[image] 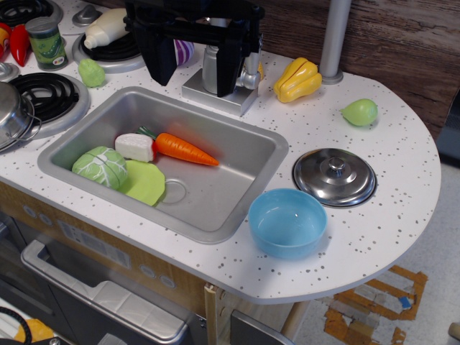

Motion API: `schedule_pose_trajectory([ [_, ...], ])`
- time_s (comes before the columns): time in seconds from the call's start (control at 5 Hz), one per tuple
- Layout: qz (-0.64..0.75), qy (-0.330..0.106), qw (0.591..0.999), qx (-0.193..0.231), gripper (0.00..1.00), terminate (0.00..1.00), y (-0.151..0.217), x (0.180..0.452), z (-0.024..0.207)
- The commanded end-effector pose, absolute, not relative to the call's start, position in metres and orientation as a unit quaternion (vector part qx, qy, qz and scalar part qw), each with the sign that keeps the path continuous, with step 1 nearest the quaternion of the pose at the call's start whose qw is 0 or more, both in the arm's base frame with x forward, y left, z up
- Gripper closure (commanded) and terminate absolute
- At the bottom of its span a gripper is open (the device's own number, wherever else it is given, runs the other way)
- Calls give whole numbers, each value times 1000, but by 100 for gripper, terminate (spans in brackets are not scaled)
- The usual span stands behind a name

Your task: Put pear in bowl

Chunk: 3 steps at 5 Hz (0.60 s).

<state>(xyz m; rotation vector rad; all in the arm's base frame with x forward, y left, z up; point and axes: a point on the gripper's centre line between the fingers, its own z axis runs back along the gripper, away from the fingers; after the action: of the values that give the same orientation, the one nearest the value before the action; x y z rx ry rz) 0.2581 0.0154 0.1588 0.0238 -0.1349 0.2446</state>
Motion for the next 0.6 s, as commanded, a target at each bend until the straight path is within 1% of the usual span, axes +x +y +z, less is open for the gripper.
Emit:
schedule_pose_trajectory([
  [0.0, 122, -67, 990, 12, 0, 0, 15, 258, 159],
  [0.2, 150, -72, 986, -7, 0, 0, -8, 280, 164],
  [0.4, 193, -82, 978, -10, 0, 0, -40, 300, 169],
])
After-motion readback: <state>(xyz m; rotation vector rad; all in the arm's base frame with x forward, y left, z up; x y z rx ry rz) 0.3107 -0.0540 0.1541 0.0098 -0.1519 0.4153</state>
